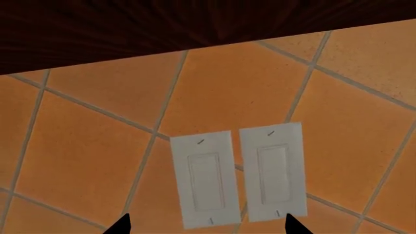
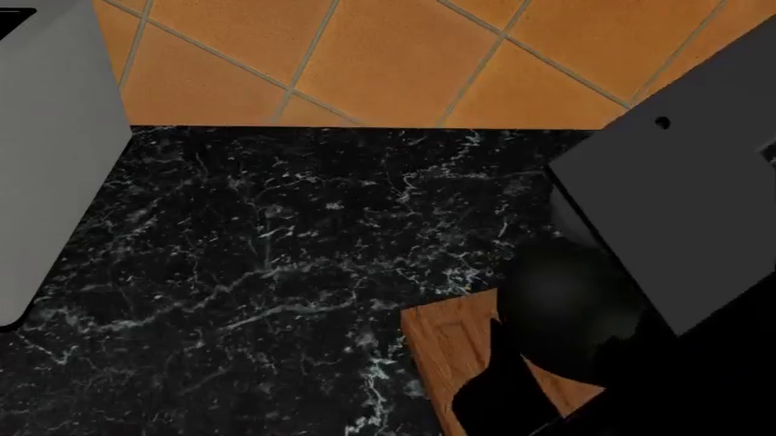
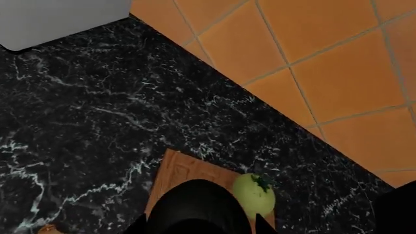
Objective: Place the avocado, onion, tomato and bell pepper on the cutting board.
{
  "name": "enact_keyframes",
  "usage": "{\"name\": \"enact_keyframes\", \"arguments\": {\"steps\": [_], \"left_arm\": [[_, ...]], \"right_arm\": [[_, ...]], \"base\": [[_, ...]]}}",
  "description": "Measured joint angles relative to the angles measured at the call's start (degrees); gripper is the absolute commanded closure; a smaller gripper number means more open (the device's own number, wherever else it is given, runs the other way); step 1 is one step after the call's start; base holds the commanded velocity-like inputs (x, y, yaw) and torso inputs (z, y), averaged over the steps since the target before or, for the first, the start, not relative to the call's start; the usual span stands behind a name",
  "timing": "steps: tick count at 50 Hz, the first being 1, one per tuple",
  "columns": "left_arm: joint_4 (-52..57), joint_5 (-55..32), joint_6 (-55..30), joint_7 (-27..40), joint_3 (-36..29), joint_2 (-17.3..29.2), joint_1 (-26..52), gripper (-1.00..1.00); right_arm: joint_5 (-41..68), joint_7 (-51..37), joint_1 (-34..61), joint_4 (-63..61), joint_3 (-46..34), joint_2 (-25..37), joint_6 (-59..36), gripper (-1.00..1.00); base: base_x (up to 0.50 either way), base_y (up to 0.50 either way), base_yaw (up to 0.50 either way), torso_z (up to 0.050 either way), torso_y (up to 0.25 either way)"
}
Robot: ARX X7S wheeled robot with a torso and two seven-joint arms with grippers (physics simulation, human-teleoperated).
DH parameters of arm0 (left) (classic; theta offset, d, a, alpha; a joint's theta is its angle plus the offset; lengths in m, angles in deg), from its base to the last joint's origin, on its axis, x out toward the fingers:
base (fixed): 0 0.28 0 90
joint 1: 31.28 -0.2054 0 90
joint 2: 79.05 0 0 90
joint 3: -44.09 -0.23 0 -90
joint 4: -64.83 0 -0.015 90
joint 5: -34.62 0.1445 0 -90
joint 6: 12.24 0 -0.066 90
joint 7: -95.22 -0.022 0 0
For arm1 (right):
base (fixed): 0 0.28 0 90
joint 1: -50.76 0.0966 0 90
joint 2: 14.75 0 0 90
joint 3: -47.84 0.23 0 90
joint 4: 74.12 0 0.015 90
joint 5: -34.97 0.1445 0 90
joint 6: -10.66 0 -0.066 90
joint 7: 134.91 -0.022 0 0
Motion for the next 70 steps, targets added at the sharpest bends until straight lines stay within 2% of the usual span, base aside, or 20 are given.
{"name": "enact_keyframes", "arguments": {"steps": [26, 60, 61, 70], "left_arm": [[0.4, -0.6, -0.3, 0.4, 0.4, 0.2, 0.0, -1.0], [0.5, -1.2, -0.4, 0.7, 0.5, 0.8, 0.3, -1.0], [0.5, -1.2, -0.4, 0.8, 0.5, 0.8, 0.2, -1.0], [0.7, -1.4, -0.4, 0.9, 0.6, 1.0, 0.0, -1.0]], "right_arm": [[-11.0, 3.0, -10.0, 0.4, -0.4, 11.7, 2.7, 1.0], [-24.8, 11.1, -24.8, 1.8, -5.3, 14.5, 12.1, 1.0], [-25.0, 11.2, -25.0, 1.9, -5.4, 14.5, 12.3, -1.0], [-25.8, 11.4, -25.4, 1.9, -5.4, 14.4, 11.8, -1.0]], "base": [[0.0, 0.0, 0.0, 0.0, 0.0], [0.0, 0.0, 0.0, 0.0, 0.0], [0.0, 0.0, 0.0, 0.0, 0.0], [0.0, 0.0, 0.0, 0.0, 0.0]]}}
